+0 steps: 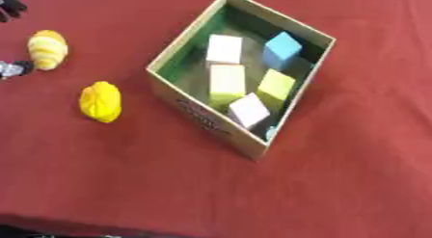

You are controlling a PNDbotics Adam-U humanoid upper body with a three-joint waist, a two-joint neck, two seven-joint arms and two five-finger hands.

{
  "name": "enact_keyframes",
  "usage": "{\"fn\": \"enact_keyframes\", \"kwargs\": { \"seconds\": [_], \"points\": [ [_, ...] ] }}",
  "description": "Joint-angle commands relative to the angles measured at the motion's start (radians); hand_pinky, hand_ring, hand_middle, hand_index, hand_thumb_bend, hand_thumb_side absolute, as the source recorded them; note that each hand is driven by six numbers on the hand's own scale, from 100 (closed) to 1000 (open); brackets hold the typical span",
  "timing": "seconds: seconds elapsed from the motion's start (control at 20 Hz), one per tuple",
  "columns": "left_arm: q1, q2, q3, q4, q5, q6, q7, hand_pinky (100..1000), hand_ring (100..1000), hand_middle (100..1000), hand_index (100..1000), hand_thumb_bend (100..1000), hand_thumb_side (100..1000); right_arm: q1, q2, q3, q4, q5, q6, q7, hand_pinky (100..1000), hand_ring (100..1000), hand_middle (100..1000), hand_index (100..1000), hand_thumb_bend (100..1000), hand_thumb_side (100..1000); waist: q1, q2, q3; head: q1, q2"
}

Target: Pick up objects on the table and place them in the box.

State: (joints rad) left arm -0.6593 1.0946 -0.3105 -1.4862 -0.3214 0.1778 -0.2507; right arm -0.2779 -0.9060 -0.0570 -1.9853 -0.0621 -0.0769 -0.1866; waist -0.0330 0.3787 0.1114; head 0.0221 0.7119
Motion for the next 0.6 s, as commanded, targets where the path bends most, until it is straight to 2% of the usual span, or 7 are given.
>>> {"fn": "enact_keyframes", "kwargs": {
  "seconds": [0.05, 0.2, 0.6],
  "points": [
    [-0.053, -0.004, 0.005, 0.07, -0.04, -0.002, -0.047, 836, 780, 751, 848, 511, 100, -0.001, -0.009, -0.022, -0.015, -0.014, 0.002, -0.009, 823, 817, 640, 826, 100, 565, 0.002, -0.016, 0.002, 0.006, -0.009],
    [-0.103, -0.037, 0.003, 0.145, -0.071, -0.018, -0.094, 838, 785, 756, 832, 506, 100, 0.003, -0.001, -0.026, -0.015, -0.018, 0.011, -0.018, 822, 814, 636, 823, 100, 568, 0.0, -0.013, 0.002, 0.008, -0.013],
    [-0.202, -0.11, 0.026, 0.328, -0.148, -0.11, -0.206, 841, 793, 778, 854, 507, 100, 0.008, 0.013, -0.033, -0.015, -0.02, 0.023, -0.034, 821, 811, 632, 821, 100, 571, -0.004, -0.004, -0.001, 0.016, -0.027]
  ]
}}
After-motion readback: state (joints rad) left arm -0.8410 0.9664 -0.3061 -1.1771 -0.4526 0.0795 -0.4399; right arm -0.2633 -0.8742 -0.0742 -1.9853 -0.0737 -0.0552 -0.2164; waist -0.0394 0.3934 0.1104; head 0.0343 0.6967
